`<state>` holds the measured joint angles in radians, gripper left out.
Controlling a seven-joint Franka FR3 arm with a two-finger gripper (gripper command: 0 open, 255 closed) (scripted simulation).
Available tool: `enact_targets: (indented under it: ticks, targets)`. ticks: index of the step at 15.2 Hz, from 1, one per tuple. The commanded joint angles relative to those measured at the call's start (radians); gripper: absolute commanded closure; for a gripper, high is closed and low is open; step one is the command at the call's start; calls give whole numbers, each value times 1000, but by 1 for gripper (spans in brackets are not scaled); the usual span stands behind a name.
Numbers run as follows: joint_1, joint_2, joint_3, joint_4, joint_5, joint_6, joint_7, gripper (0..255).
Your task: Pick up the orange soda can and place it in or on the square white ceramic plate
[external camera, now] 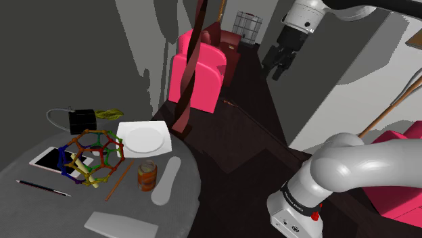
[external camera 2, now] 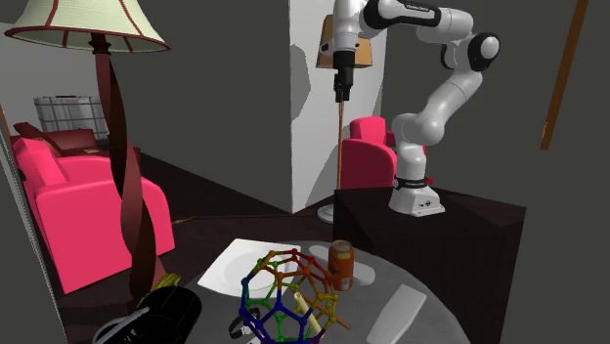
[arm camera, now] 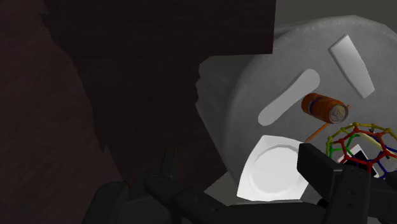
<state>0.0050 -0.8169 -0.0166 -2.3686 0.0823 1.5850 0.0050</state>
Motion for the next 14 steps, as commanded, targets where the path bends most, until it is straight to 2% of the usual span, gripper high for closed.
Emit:
enact_targets:
  ticks: [1,8,14]
  targets:
    - [0,0,0,0,0,0,0,0]
    - [42,23,148,-132,83,171,141,0]
    - [79,111,283,-193,148,335,263,0]
